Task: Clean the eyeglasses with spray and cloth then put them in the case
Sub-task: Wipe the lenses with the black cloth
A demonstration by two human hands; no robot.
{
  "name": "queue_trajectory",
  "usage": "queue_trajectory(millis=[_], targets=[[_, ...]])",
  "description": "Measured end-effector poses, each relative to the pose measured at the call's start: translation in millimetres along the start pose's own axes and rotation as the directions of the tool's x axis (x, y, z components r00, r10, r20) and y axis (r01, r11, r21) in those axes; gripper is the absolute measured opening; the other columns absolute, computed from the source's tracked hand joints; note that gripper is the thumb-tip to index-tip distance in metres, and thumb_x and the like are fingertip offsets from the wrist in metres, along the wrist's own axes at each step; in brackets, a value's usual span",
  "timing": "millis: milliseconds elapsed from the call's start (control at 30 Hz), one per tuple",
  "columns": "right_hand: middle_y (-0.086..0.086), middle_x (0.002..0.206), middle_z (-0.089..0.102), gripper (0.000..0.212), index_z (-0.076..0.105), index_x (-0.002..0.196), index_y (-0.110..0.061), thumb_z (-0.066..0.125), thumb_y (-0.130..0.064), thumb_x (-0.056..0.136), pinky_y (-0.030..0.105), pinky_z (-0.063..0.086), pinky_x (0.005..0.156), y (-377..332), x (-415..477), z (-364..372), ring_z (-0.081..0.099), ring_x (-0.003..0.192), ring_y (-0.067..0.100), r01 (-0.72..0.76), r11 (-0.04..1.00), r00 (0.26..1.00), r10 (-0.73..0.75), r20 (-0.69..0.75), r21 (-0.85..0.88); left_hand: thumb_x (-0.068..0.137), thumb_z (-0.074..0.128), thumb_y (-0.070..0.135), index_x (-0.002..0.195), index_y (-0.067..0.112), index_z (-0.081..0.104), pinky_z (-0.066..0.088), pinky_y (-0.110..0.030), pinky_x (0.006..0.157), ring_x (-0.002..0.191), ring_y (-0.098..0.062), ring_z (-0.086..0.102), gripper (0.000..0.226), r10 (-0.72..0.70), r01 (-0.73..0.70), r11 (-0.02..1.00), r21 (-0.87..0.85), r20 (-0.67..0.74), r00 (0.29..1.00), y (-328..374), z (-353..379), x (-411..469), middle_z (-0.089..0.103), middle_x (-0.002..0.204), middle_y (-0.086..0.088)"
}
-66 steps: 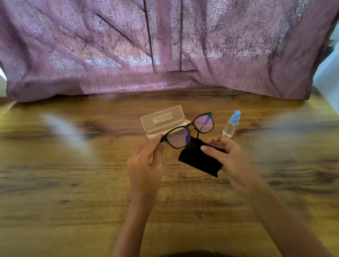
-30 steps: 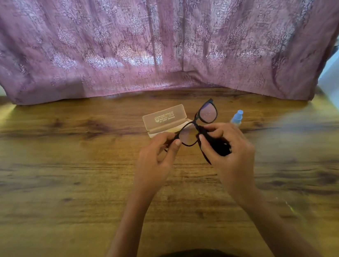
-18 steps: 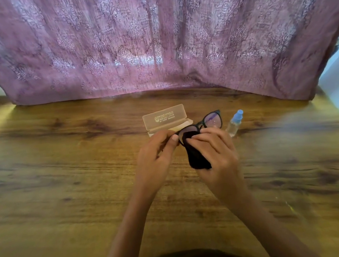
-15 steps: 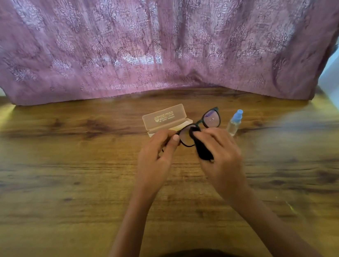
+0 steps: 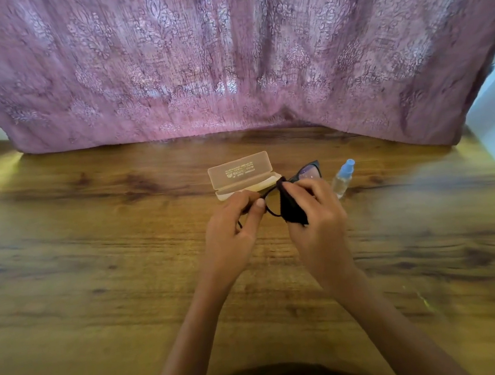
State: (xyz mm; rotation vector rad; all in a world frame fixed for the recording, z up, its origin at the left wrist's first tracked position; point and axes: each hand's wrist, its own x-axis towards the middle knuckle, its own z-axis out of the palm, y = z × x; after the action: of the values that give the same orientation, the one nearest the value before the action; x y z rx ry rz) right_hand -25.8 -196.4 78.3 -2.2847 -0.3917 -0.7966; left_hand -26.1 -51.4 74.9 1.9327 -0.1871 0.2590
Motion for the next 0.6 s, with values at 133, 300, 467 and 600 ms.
queue_trajectory(millis=[133,300,467,600], targets=[[0.017,0.100,0.064,0.031,0.068,0.113,0.006,0.062,-0.002,0.084,0.031,0.051,0.086,1.4,0.6,0.9,0.061,0.095,0.028,0.020,1.000,0.999,-0.021,0.044,0.021,0.095,0.046,0.039,0.100,0.015,0.065,0.052,-0.043,0.071,0.084,-0.016,0.063,0.031,-0.031,0.031,0.999,-0.015,-0.017,0.999,1.0,1.0,0.0,0.067,0.091,0.004],[0.016,0.101,0.064,0.031,0.069,0.113,0.003,0.057,-0.005,0.085,0.022,0.045,0.092,-3.0,-5.5,4.8,0.060,0.097,0.025,0.085,0.995,0.994,-0.088,0.064,0.049,0.096,0.047,0.027,0.104,0.012,0.065,0.053,-0.049,0.079,0.093,-0.019,0.064,0.024,-0.035,0.035,0.999,-0.017,-0.009,0.999,0.9,0.6,-0.7,0.067,0.097,0.002],[0.015,0.098,0.064,0.030,0.069,0.113,0.004,0.058,-0.009,0.089,0.025,0.050,0.084,3.6,0.1,3.6,0.062,0.092,0.024,0.025,0.999,0.999,-0.026,0.039,0.025,0.097,0.049,0.025,0.102,0.009,0.065,0.053,-0.047,0.077,0.091,-0.019,0.064,0.023,-0.006,0.006,1.000,0.013,-0.016,1.000,1.8,-0.5,-2.0,0.067,0.095,-0.001],[0.015,0.099,0.064,0.035,0.069,0.113,0.005,0.071,0.010,0.078,0.035,0.054,0.081,10.0,-1.6,0.8,0.062,0.093,0.027,-0.027,0.999,0.998,0.025,0.063,0.029,0.099,0.051,0.021,0.100,0.014,0.066,0.044,-0.030,0.060,0.073,-0.008,0.056,0.016,-0.030,0.031,0.999,0.020,-0.077,0.997,1.1,-1.7,-1.8,0.064,0.086,0.005]])
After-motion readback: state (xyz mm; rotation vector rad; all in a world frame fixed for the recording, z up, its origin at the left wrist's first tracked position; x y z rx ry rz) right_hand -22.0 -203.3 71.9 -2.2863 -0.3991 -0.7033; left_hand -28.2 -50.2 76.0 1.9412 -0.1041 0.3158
